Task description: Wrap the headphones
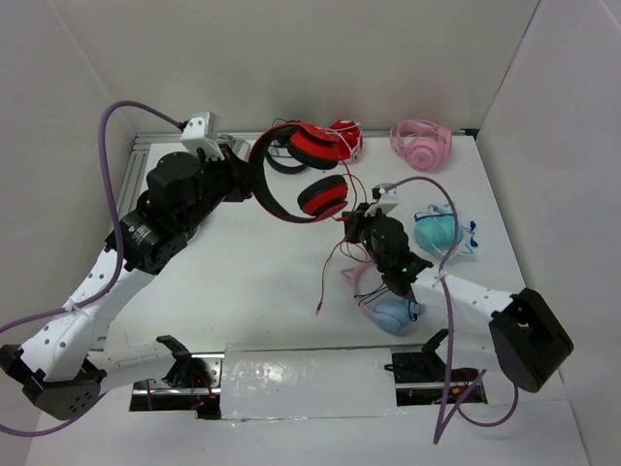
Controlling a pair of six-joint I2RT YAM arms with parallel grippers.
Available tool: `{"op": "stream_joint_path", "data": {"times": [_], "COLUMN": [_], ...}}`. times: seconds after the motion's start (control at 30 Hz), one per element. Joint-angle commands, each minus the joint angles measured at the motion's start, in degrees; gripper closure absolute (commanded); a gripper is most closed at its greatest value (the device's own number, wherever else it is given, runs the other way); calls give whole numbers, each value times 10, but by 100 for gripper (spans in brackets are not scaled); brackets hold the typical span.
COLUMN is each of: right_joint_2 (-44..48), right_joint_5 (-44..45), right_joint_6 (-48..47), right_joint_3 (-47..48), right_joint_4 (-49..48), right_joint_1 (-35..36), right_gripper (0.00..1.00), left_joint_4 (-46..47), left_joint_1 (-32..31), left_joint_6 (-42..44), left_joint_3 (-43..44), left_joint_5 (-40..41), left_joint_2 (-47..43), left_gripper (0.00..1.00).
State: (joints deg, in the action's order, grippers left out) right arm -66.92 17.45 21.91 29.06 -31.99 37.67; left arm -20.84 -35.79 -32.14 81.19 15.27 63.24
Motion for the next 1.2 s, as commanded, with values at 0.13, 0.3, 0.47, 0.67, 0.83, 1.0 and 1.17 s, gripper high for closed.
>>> {"op": "stream_joint_path", "data": {"times": [0.13,0.3,0.47,0.67,0.83,1.0,1.17], "right_joint_2": [-80,-65,-52,-53,-85,-132,-104], "right_joint_5": [-10,-88,-131,-114,-65,44,106], "right_joint_6": [60,38,-50,-194,-235,-242,-221], "right_joint_3": [46,74,138,217,317,410,442], "right_joint_4": [110,153,225,345,437,507,540], "right_joint_1": [-86,-181,-234,-162,-120,-39,-14], "right_gripper": [100,100,100,100,100,100,100], "left_joint_4": [47,84,126,138,127,112,43], "left_joint_1": [5,5,6,5,-13,-35,-30], "left_joint_6": [-60,20,103,193,221,221,160], "left_joint_3": [6,-88,-181,-227,-226,-229,-198], "left_joint_5": [-44,-103,-256,-364,-347,-282,-156], "left_joint_2": [-24,-67,-109,-72,-9,41,108], "left_gripper": [100,100,100,100,100,100,100]}}
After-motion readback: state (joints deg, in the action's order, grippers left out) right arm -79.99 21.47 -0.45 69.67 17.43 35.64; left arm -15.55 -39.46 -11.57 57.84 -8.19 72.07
